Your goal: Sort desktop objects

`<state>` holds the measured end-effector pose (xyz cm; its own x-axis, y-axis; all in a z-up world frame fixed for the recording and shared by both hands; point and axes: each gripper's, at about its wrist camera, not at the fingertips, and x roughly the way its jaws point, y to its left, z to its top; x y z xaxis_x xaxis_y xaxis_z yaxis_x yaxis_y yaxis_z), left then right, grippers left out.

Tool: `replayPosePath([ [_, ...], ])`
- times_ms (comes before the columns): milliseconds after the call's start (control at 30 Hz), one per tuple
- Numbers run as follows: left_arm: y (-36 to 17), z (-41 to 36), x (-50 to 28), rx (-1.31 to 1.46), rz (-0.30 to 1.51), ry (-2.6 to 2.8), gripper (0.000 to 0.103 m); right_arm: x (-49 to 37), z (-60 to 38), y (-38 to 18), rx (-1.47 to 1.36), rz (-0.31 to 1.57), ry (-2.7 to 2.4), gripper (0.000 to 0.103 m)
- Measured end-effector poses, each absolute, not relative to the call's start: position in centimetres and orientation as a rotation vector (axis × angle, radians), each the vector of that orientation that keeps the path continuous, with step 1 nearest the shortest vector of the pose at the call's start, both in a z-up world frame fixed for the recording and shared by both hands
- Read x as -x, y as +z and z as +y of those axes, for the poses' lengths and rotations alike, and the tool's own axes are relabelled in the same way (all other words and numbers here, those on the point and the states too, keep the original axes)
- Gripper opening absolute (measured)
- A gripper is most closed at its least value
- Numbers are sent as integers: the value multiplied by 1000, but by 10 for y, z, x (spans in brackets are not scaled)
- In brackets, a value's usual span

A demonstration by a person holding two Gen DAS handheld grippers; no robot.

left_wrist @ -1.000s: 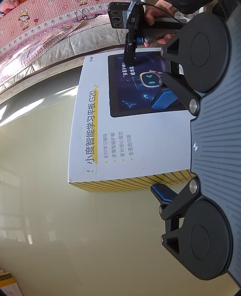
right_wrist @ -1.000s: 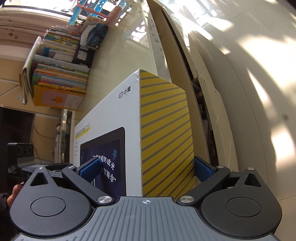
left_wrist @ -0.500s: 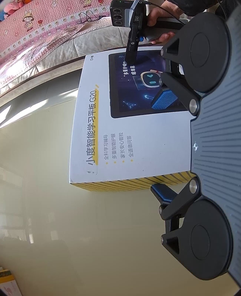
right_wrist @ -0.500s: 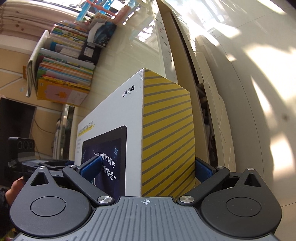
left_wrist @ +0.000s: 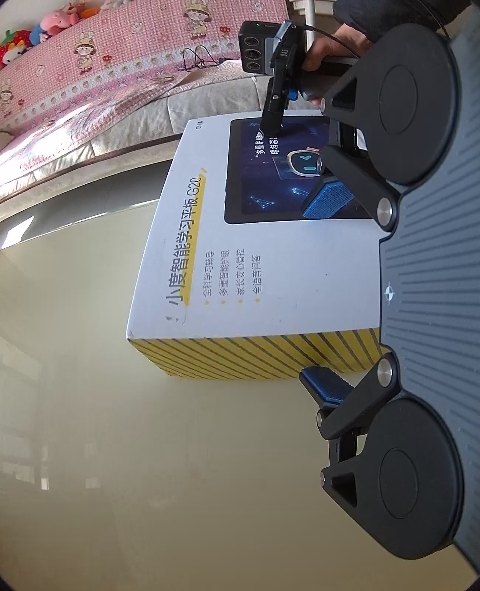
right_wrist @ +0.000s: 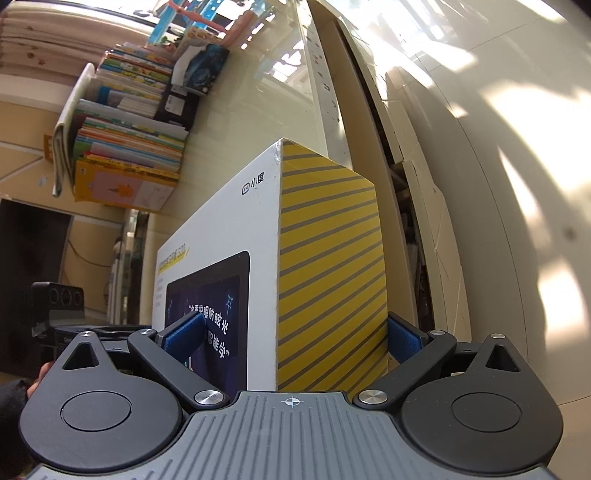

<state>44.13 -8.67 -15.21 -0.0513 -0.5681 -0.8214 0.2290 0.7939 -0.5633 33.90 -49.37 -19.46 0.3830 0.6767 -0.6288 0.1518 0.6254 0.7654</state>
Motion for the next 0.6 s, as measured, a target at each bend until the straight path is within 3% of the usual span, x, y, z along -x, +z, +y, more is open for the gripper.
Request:
replayPosePath([
  [433, -178, -79, -460, 383, 1556, -782, 103, -336, -506, -206, -879, 1176, 402, 103],
  [600, -193, -58, -469, 548, 1581, -789, 103, -339, -506, -208, -858, 1166, 438, 103],
])
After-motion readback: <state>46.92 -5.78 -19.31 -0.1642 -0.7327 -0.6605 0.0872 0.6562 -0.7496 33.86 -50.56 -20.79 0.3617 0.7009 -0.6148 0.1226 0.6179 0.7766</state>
